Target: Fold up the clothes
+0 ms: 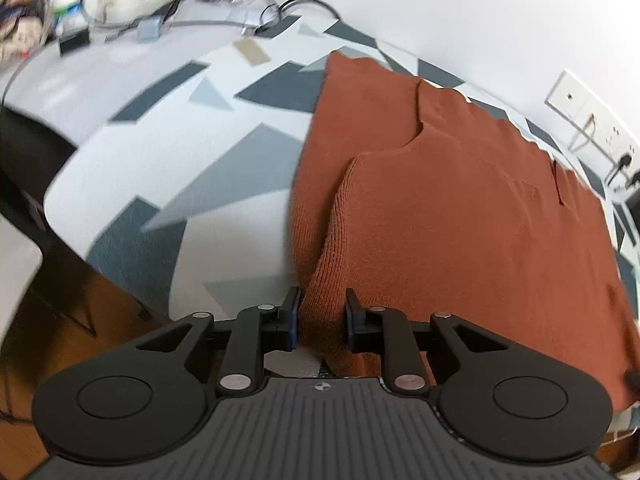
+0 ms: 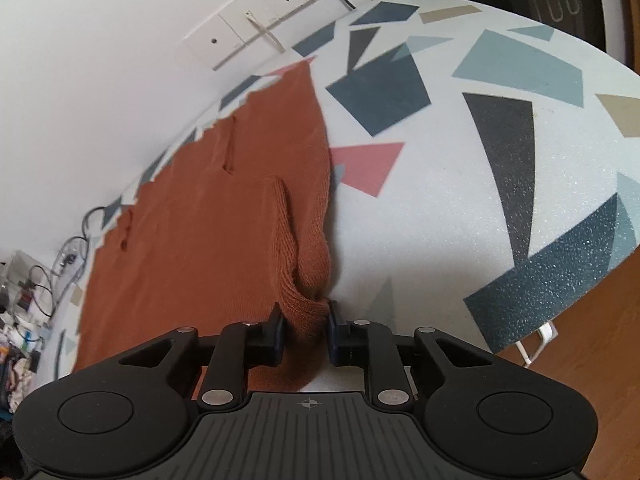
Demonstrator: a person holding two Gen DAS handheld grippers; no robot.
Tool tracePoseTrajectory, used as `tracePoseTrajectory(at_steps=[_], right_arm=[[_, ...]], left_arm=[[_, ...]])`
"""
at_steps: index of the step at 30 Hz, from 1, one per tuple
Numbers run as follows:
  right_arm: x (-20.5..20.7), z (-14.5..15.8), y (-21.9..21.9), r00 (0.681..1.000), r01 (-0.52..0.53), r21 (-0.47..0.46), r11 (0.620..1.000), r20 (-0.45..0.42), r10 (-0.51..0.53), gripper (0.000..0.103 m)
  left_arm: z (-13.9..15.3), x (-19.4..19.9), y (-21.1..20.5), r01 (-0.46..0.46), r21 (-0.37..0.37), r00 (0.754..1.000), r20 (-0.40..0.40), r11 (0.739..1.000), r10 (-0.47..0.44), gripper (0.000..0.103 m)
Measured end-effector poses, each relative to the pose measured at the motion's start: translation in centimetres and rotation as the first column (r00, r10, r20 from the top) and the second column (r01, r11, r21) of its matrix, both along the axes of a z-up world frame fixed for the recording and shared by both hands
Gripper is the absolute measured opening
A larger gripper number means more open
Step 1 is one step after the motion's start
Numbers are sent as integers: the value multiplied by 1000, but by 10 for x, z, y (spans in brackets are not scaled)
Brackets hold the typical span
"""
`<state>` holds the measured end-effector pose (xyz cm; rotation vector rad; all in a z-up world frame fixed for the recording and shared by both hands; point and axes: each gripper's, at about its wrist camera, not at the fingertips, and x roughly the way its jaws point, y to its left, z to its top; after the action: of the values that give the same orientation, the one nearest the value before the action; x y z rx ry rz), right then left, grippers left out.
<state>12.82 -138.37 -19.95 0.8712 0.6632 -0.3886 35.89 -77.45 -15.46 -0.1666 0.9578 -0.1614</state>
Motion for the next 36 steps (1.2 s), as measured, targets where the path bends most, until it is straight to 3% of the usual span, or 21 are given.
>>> tracePoseTrajectory(at_steps=[2, 6, 15, 21, 24, 27, 31, 36], right_arm=[[-3, 9, -1, 999, -24, -4, 1000, 32, 24, 17], [-9, 22, -3, 996, -65, -19, 998, 67, 66, 17], [-32, 0, -17, 995, -44, 112, 993, 94, 33, 17], [-29, 7, -24, 989, -79, 125, 989, 134, 62, 16], [-25, 14, -30, 984, -72, 163, 984, 171, 44, 16], [-16, 31, -40, 975, -64, 186, 981, 220, 22, 15], [10, 54, -55, 966, -28, 205, 978, 257, -27, 15], [54, 71, -71, 962, 22, 190, 982, 265, -73, 15]], left_arm=[[6, -3, -1, 7, 6, 1000, 14, 1000, -7, 21], [14, -17, 6, -15, -51, 1000, 25, 999, 16, 20], [27, -42, 8, -59, -127, 996, 59, 990, 67, 20], [30, -40, 9, -121, -198, 988, 70, 973, 137, 19], [42, -30, 7, -124, -222, 983, 103, 967, 150, 18], [62, -10, -1, -82, -213, 975, 183, 974, 122, 15], [80, 25, -6, -73, -262, 964, 230, 962, 136, 13], [66, 67, -16, -46, -253, 974, 202, 966, 99, 13]])
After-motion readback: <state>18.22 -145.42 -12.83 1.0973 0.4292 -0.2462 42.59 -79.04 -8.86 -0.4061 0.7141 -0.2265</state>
